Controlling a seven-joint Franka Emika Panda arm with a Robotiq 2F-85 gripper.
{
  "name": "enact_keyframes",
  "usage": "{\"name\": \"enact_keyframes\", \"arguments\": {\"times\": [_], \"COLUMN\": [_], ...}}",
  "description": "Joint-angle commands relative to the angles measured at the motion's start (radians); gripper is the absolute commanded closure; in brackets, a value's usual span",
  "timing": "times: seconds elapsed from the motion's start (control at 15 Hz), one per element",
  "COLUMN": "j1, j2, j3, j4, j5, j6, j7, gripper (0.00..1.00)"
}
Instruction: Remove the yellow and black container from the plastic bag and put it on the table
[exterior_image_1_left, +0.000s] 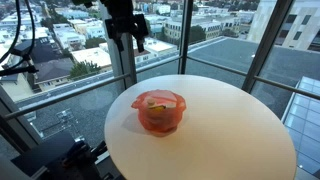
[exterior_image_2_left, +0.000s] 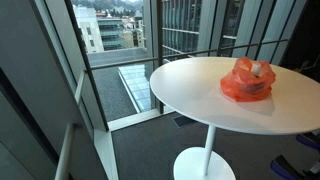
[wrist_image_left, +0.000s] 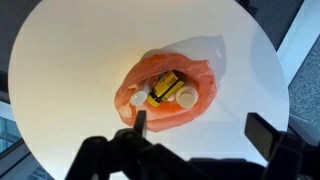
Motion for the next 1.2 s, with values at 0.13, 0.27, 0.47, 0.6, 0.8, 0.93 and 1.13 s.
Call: {"name": "enact_keyframes", "arguments": {"times": [0.13,0.27,0.47,0.6,0.8,0.93,1.13], "j1": [0.004,0.004,-0.004,-0.008,-0.014,-0.018,-0.021], "j2": [0.000,0.000,0.056,0.103,0.186,0.240,0.313], "j3": [-0.003,-0.003,0.005,0.012,0.021,0.024,0.017], "j4": [0.002,0.002,0.040,0.072,0.126,0.159,0.196], "j5": [-0.001,-0.001,0.004,0.006,0.008,0.007,0.008], "j6": [-0.002,-0.002,0.012,0.027,0.061,0.076,0.085], "j7": [0.002,0.002,0.062,0.111,0.209,0.287,0.384], "gripper": [0.00,0.00,0.00,0.00,0.00,0.00,0.00]}}
